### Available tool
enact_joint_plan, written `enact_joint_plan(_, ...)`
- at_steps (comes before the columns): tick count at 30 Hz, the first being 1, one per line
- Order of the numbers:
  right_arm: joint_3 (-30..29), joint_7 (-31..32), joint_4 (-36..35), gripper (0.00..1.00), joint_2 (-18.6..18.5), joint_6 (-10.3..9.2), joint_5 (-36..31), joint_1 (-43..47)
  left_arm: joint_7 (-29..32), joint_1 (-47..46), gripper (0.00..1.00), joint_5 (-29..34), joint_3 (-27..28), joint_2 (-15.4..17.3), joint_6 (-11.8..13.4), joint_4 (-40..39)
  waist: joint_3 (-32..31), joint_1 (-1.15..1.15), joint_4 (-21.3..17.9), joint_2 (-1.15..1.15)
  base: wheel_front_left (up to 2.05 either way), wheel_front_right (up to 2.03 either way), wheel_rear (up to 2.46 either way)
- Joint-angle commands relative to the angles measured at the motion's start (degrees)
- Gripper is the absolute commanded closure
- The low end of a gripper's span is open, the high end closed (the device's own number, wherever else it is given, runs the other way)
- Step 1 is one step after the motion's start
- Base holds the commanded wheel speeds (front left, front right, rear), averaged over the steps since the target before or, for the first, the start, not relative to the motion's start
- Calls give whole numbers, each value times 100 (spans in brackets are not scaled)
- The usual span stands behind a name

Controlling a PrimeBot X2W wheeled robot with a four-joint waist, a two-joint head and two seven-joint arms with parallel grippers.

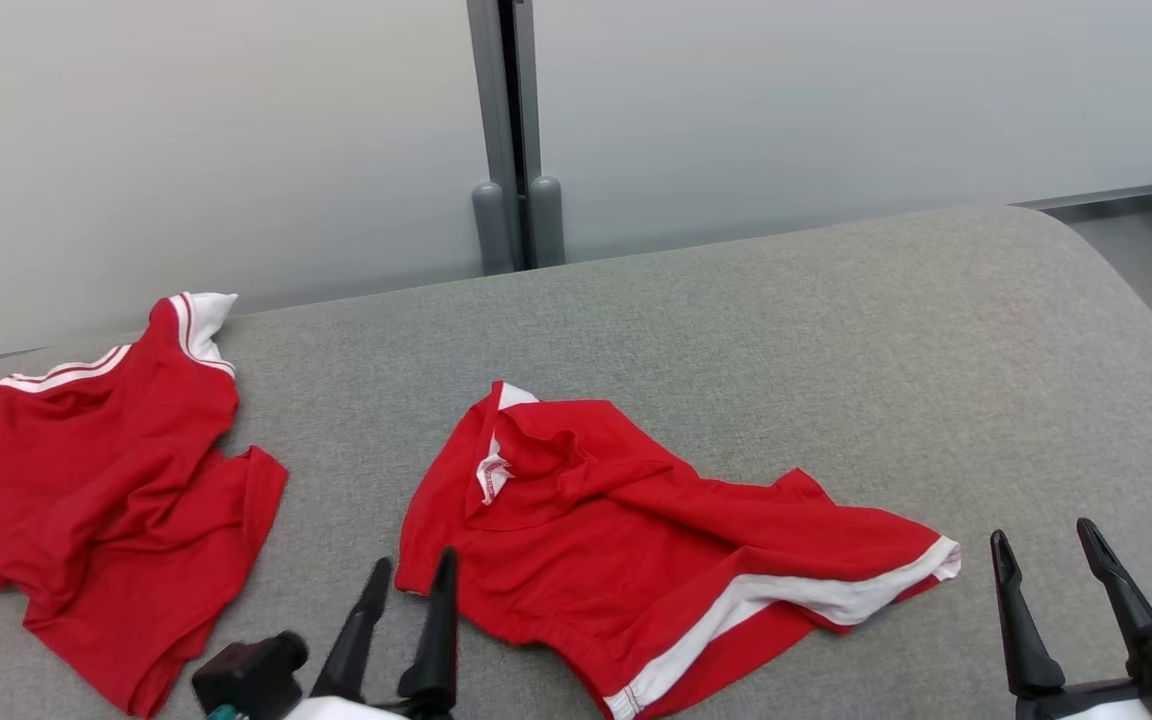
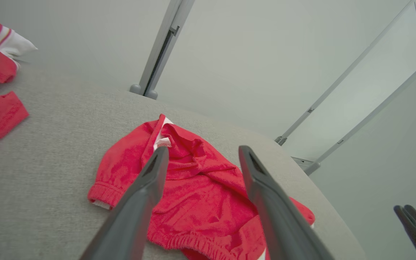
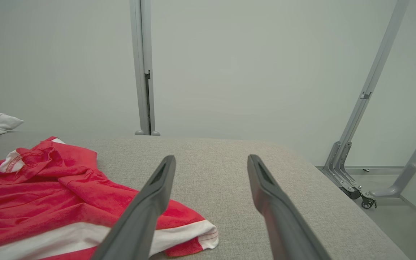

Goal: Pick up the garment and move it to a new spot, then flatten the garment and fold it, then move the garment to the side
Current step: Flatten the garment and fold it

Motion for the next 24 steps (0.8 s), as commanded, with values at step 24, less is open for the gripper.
enact_joint_plan(24, -55, -28, 10, 0, -33, -1, 14, 299, -2, 2049, 0, 3320, 3024, -1020, -1265, 61, -359, 0, 456, 0, 0, 0, 0)
